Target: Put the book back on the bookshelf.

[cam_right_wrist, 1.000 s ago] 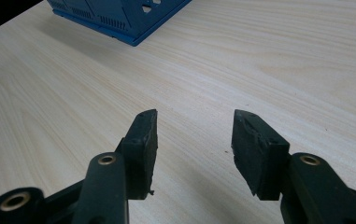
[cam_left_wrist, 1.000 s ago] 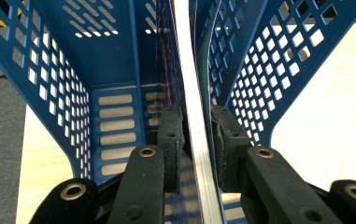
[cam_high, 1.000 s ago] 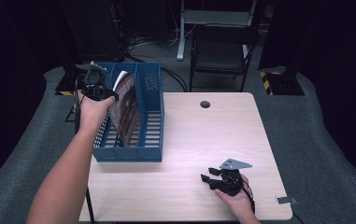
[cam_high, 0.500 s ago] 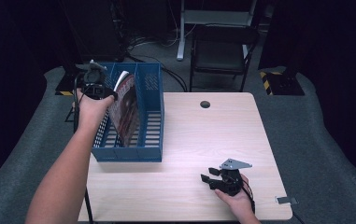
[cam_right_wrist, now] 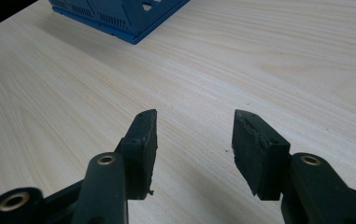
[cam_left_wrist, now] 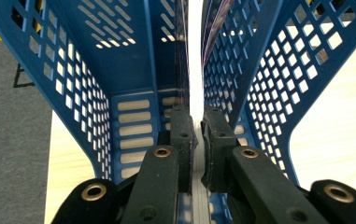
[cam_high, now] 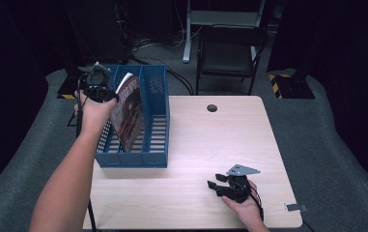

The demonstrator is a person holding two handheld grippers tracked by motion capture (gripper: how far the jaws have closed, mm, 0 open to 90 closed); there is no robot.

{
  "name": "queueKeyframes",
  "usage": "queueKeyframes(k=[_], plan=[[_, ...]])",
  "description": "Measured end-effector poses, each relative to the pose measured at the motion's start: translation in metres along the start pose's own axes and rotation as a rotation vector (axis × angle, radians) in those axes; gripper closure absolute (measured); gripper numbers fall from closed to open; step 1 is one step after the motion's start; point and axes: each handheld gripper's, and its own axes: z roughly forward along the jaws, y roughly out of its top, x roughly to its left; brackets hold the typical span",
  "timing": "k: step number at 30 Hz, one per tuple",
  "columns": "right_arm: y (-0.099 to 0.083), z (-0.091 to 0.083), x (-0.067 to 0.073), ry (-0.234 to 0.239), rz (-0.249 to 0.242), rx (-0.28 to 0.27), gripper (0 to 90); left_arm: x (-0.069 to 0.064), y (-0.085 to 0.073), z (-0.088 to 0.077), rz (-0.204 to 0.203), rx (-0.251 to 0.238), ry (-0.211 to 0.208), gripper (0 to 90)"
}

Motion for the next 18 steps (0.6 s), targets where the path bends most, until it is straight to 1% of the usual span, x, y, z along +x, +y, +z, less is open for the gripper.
queueKeyframes(k=[2, 4, 6, 8, 9, 11, 12, 13, 15, 16, 17, 18], plan=[[0.0000, 0.0000, -0.0003, -0.002, -0.002, 0.002, 50.5, 0.0011, 0.0023, 0.0004, -0.009, 0.007, 0.004, 84.4], [-0.0001, 0.0001, -0.0003, -0.001, -0.001, 0.003, 50.5, 0.0014, 0.0030, 0.0006, -0.005, 0.009, 0.007, 84.4], [-0.0001, 0.0006, -0.0004, -0.003, -0.007, 0.000, 50.5, 0.0004, 0.0040, 0.0019, -0.013, 0.000, 0.015, 84.4], [0.0001, 0.0001, -0.0001, 0.002, -0.006, 0.001, 50.5, 0.0001, 0.0052, 0.0030, -0.008, 0.002, 0.018, 84.5], [0.0001, 0.0001, -0.0001, 0.002, -0.006, 0.001, 50.5, -0.0008, 0.0056, 0.0044, -0.018, -0.010, 0.023, 84.5], [0.0001, -0.0005, -0.0002, 0.001, -0.003, 0.000, 50.5, -0.0001, 0.0070, 0.0055, -0.014, -0.006, 0.027, 84.5], [0.0001, -0.0005, -0.0002, 0.001, -0.003, 0.000, 50.5, -0.0002, 0.0076, 0.0065, -0.026, -0.014, 0.029, 84.5], [0.0001, -0.0007, -0.0004, 0.002, -0.002, 0.000, 50.5, 0.0001, 0.0083, 0.0070, -0.031, -0.013, 0.029, 84.5], [-0.0001, -0.0008, -0.0009, 0.002, -0.002, -0.002, 50.5, 0.0009, 0.0092, 0.0079, -0.043, -0.034, 0.037, 84.6], [-0.0001, -0.0012, -0.0015, -0.001, -0.001, -0.007, 50.5, 0.0017, 0.0098, 0.0080, -0.038, -0.027, 0.038, 84.6], [-0.0001, -0.0012, -0.0015, -0.001, -0.001, -0.007, 50.5, 0.0015, 0.0101, 0.0088, -0.049, -0.045, 0.044, 84.6], [-0.0001, -0.0014, -0.0017, 0.003, 0.001, -0.005, 50.4, 0.0025, 0.0107, 0.0087, -0.047, -0.041, 0.042, 84.6]])
